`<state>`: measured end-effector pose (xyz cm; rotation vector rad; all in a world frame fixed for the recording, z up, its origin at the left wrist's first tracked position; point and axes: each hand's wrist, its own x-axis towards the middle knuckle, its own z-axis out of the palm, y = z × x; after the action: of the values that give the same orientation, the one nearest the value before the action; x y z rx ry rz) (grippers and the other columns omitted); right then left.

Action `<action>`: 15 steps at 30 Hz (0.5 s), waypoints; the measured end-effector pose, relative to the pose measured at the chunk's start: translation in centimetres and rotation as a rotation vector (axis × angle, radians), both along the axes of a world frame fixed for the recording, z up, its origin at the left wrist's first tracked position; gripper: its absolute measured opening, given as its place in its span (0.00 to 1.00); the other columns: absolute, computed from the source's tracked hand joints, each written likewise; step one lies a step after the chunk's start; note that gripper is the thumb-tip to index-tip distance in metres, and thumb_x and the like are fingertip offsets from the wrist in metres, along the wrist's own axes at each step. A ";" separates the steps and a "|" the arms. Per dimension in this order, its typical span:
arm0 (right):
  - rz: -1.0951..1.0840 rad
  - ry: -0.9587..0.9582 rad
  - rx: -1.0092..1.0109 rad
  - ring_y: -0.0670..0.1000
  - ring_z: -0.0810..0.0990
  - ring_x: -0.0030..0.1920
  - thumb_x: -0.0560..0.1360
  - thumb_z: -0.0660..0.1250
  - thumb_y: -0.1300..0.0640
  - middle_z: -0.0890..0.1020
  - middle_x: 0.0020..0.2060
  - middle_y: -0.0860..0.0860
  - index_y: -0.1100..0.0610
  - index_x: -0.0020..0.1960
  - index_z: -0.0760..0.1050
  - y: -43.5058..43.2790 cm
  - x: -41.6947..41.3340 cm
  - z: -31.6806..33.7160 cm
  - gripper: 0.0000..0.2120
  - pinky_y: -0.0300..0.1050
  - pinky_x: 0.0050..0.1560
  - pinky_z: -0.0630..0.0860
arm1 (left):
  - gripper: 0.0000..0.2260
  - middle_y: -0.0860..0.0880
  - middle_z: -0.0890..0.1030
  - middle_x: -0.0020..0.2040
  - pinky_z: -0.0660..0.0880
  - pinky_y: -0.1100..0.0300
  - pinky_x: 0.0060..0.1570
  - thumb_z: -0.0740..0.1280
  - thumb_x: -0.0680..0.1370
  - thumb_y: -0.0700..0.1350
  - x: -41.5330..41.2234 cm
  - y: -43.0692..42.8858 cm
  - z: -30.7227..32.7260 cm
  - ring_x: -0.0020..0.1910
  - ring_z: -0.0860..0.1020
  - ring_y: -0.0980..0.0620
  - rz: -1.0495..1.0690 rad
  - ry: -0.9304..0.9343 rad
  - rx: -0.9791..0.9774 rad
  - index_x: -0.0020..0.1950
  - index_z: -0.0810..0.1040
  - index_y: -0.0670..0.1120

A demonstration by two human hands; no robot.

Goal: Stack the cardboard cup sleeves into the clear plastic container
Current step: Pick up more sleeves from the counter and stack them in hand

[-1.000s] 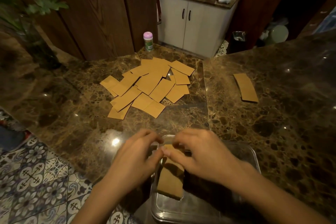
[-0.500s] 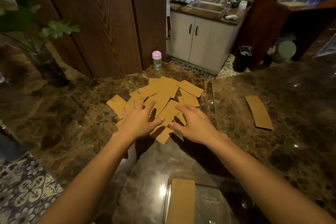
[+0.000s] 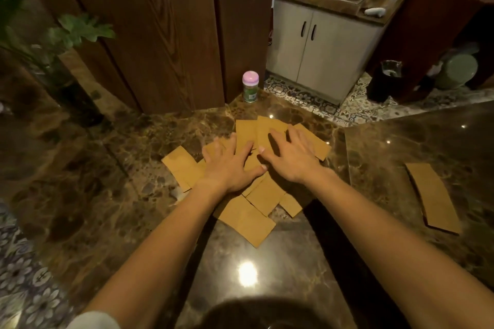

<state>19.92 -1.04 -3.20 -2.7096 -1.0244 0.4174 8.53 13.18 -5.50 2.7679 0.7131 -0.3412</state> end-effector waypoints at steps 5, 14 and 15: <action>0.023 0.015 -0.048 0.63 0.44 0.84 0.82 0.48 0.29 0.47 0.85 0.58 0.40 0.84 0.50 1.6 1.8 -1.2 0.34 0.66 0.80 0.47 | 0.39 0.51 0.44 0.85 0.38 0.27 0.74 0.45 0.73 0.79 -1.3 -2.9 -1.5 0.80 0.36 0.32 -0.115 -0.065 0.042 0.82 0.51 0.66; 0.129 -0.021 -0.100 0.58 0.41 0.84 0.83 0.44 0.32 0.44 0.85 0.56 0.39 0.84 0.46 -1.9 0.6 -3.3 0.31 0.63 0.81 0.37 | 0.36 0.51 0.45 0.85 0.38 0.28 0.74 0.41 0.76 0.77 -4.3 -6.6 -2.7 0.82 0.39 0.37 -0.241 -0.160 0.129 0.82 0.50 0.65; 0.127 -0.032 -0.087 0.57 0.40 0.84 0.84 0.43 0.32 0.44 0.85 0.55 0.39 0.84 0.47 -2.9 0.1 -3.4 0.31 0.63 0.81 0.36 | 0.36 0.51 0.44 0.85 0.37 0.29 0.74 0.41 0.76 0.76 -4.7 -7.1 -2.8 0.82 0.38 0.38 -0.264 -0.166 0.123 0.82 0.49 0.65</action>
<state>20.06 -3.93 -6.64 -2.7440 -1.2190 0.4523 3.87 6.07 -8.27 2.9679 0.3401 -0.1174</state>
